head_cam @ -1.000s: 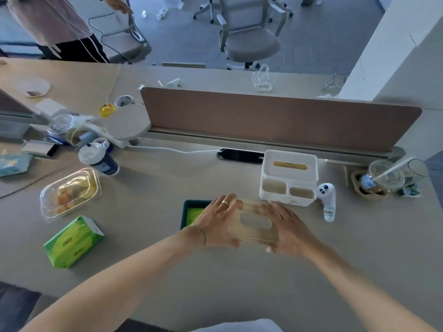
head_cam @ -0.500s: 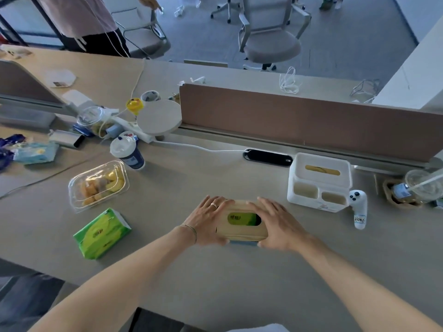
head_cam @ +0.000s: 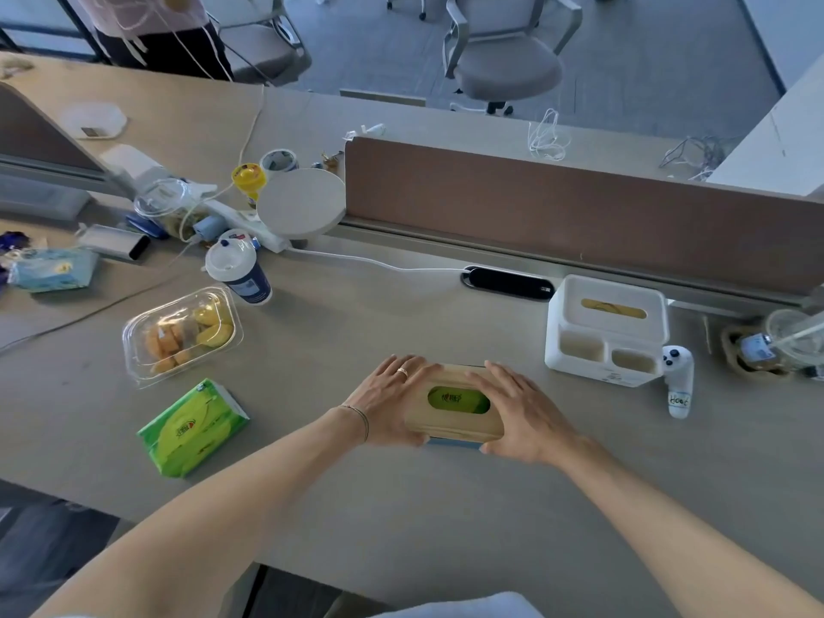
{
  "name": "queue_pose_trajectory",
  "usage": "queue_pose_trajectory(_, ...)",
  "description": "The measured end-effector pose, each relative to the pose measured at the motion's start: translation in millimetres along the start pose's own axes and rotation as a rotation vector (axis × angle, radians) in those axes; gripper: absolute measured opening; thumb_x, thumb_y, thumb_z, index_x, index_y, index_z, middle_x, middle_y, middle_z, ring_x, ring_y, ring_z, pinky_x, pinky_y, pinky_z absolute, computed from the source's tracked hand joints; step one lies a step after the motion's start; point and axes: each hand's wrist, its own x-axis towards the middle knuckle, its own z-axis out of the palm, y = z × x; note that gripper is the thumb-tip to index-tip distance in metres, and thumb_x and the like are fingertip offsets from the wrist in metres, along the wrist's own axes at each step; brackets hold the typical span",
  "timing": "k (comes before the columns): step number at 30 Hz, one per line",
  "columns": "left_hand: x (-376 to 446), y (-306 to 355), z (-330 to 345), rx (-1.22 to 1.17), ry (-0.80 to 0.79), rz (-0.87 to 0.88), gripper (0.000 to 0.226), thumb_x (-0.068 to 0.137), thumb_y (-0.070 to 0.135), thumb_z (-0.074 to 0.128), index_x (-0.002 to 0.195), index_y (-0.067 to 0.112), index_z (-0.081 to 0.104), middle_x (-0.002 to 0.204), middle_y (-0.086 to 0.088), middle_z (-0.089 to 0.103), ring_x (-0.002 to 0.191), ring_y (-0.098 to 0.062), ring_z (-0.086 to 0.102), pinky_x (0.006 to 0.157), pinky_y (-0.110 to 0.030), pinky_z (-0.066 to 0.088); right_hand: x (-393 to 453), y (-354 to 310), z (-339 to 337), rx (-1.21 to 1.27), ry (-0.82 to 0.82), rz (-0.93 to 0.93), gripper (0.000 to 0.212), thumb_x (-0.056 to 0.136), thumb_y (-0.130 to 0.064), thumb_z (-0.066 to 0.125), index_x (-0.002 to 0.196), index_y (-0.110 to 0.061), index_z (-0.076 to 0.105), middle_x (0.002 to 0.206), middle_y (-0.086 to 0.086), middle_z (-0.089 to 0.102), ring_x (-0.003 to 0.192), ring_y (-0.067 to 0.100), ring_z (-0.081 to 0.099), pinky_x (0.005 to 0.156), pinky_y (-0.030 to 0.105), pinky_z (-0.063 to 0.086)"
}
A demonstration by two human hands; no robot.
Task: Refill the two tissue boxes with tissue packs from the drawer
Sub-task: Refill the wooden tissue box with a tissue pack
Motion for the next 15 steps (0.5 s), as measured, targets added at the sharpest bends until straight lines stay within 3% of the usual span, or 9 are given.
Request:
queue_pose_trajectory(10, 4.0, 2.4, 4.6, -0.009, -0.079, -0.080, 0.106, 0.057, 0.065, 0.076, 0.145, 0.039, 0.022, 0.149, -0.001, 0.033, 0.135, -0.025, 0.038, 0.115, -0.032, 0.030, 2.2, 0.9, 1.2, -0.057, 0.001, 0.011, 0.118, 0.067, -0.062, 0.077, 0.158, -0.034, 0.007, 0.166, 0.008, 0.008, 0.153, 0.026, 0.006, 0.123, 0.037, 0.013)
queue_pose_trajectory(12, 4.5, 2.2, 3.8, -0.009, -0.085, -0.084, 0.104, 0.058, 0.065, 0.076, 0.144, 0.041, 0.024, 0.148, -0.001, 0.032, 0.133, -0.025, 0.039, 0.114, -0.032, 0.032, 1.5, 1.6, 1.3, -0.024, 0.000, 0.012, 0.113, 0.066, -0.060, 0.079, 0.155, -0.035, 0.016, 0.165, 0.007, 0.009, 0.153, 0.027, 0.007, 0.123, 0.038, 0.015)
queue_pose_trajectory(15, 5.7, 2.5, 2.7, 0.023, -0.111, -0.077, 0.099, 0.062, 0.065, 0.075, 0.145, 0.043, 0.025, 0.151, -0.003, 0.027, 0.135, -0.028, 0.036, 0.114, -0.033, 0.030, 0.9, 3.0, 1.0, 0.020, -0.001, 0.003, 0.088, 0.066, -0.058, 0.080, 0.141, -0.034, 0.041, 0.164, 0.007, 0.008, 0.152, 0.029, 0.012, 0.122, 0.039, 0.019)
